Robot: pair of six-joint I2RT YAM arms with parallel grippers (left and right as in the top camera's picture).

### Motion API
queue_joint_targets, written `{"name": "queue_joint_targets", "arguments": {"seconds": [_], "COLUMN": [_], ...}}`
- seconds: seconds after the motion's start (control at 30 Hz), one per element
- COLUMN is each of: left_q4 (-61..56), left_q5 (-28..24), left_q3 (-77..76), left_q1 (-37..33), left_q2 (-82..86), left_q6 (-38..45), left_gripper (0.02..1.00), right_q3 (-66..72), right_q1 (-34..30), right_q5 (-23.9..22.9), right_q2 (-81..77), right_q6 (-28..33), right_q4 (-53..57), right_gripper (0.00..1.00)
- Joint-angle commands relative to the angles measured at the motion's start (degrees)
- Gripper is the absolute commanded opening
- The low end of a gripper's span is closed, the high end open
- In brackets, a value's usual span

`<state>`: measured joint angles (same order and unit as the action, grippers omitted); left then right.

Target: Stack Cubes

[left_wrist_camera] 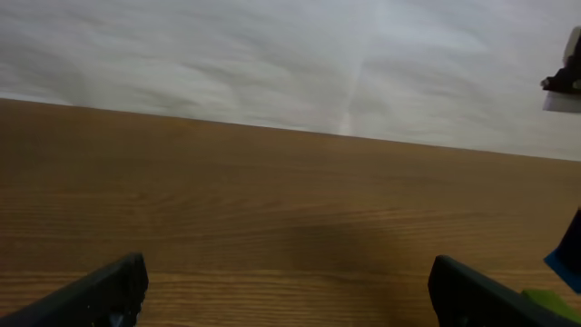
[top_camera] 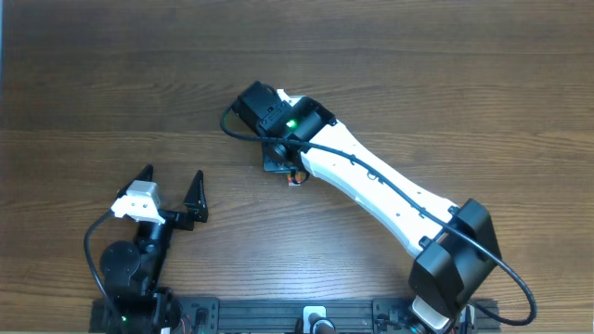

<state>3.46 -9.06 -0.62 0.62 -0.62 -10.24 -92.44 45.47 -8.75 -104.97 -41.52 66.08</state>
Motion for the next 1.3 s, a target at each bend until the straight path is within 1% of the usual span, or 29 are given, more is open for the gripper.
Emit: {"name": "queue_joint_targets", "arguments": {"seconds": [0.03,1.3], "left_q4": [0.0,0.0], "left_q5": [-0.5,-0.5], "left_q3": [0.3,0.3], "left_q1": [0.3,0.3], "left_q2": [0.3,0.3], "left_q6": [0.9,0.8], "left_gripper": [1.0,1.0], "right_q3": [-1.4,-1.4], "right_q1": [0.4,0.7], "right_q5": [0.3,1.0], "right_q2": [-1.7,-3.8], "right_q6": [0.2,0.2], "right_q4": [-0.4,0.3], "right_gripper": [0.012,0.012]}}
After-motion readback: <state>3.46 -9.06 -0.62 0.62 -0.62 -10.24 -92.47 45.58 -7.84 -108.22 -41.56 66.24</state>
